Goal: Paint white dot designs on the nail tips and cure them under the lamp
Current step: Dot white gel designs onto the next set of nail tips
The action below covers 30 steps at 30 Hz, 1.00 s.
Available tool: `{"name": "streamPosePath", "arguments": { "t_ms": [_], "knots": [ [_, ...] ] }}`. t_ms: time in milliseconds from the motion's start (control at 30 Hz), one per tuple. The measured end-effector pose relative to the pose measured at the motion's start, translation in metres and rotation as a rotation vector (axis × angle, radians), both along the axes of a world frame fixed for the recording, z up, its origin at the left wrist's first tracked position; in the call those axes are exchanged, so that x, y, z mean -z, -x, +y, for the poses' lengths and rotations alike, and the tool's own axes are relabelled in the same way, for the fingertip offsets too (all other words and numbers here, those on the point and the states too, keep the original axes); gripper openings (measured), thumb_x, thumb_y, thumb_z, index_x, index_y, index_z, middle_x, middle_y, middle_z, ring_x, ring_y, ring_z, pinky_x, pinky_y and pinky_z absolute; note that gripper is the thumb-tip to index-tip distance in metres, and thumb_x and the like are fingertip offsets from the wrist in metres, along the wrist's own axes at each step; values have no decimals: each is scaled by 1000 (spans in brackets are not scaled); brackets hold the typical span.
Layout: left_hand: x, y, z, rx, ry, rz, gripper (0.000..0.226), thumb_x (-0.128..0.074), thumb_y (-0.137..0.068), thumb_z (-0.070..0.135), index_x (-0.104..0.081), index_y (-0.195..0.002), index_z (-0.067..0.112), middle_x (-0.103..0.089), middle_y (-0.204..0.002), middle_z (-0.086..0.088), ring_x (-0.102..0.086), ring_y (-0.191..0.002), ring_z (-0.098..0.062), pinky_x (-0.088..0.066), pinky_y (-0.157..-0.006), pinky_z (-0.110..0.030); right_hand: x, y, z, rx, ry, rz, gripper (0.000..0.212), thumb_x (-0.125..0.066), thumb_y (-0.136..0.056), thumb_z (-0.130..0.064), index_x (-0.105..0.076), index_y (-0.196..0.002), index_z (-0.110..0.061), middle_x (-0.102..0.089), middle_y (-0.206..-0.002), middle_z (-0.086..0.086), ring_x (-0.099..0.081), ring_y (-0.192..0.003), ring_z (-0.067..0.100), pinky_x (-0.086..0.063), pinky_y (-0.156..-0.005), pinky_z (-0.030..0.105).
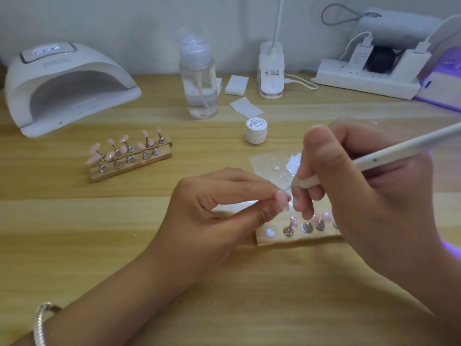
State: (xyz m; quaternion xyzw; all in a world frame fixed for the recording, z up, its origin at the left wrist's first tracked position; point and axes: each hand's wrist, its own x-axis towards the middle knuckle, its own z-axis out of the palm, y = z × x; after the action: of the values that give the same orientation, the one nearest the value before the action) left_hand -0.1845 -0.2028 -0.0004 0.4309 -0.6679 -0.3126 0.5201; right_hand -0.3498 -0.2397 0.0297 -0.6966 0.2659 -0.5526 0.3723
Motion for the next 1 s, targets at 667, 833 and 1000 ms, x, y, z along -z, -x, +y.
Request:
{"name": "streamPosePath", "arguments": {
  "t_ms": [667, 833, 1000],
  "knots": [
    [1, 0, -1, 18, 32, -6, 10, -73, -83, 10, -79, -91, 8, -77, -89, 0, -73, -85, -20, -56, -78, -36, 3, -1, -2, -15, 50, 73, 36, -48, -100, -16, -53, -65, -9, -56, -55, 0, -58, -45, 15, -42, -50, 13],
    [1, 0, -1, 20, 38, -13, 10, -74, -83, 9, -79, -92, 8, -77, -90, 1, -73, -86, -19, -56, -79, -36, 4, 0, -2, -19, 63, 81, 37, -49, -100, -16, -54, -64, -6, -57, -56, 3, -56, -46, 12, -41, -50, 12],
    [0, 0, 0, 21, 55, -15, 10, -73, -84, 10, -78, -92, 10, -77, -90, 1, -73, -85, -18, -56, -78, -36, 7, 0, -4, -32, 68, 84, 37, -50, -100, -14, -55, -65, -3, -55, -55, 1, -57, -46, 14, -42, -50, 14]
  ]
}}
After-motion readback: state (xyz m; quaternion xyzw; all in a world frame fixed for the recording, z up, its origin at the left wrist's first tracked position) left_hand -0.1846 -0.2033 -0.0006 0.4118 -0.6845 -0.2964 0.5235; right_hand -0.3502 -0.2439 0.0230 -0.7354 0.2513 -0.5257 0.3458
